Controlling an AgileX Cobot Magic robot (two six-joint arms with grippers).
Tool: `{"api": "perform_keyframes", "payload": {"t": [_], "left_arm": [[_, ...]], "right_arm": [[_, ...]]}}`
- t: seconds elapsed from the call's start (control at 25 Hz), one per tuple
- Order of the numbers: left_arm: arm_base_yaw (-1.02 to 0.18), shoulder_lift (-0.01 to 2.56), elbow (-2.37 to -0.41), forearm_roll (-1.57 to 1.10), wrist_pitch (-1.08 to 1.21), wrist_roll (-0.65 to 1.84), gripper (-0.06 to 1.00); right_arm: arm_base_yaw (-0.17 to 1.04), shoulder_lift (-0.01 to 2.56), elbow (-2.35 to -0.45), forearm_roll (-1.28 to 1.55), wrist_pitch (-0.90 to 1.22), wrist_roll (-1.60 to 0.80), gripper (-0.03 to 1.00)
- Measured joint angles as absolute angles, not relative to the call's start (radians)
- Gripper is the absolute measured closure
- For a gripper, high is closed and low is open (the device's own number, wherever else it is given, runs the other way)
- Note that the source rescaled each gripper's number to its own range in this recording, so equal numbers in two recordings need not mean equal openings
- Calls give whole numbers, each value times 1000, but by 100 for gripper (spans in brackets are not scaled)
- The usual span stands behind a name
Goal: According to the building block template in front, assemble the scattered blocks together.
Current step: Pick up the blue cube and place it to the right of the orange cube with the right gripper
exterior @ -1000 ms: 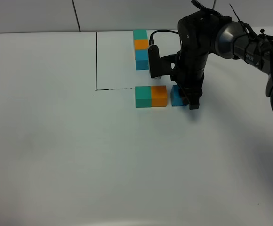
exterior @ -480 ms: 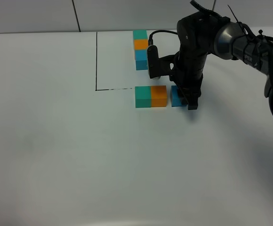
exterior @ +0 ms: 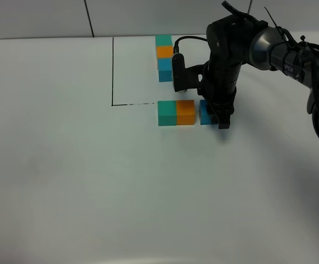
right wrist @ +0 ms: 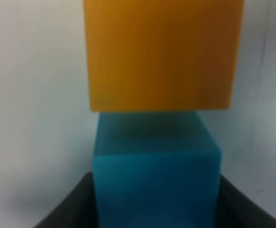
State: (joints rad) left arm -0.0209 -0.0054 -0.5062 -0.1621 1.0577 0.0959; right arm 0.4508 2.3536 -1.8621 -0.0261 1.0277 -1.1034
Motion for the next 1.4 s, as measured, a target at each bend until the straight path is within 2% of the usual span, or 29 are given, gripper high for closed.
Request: {"api": "perform_keyframes", "payload": {"t": [1.4], "left_arm": [[-21, -5, -506, -162, 1058, 96, 15]], "right_arm": [[453, 2374, -1863, 25, 1002, -1133, 96]]}}
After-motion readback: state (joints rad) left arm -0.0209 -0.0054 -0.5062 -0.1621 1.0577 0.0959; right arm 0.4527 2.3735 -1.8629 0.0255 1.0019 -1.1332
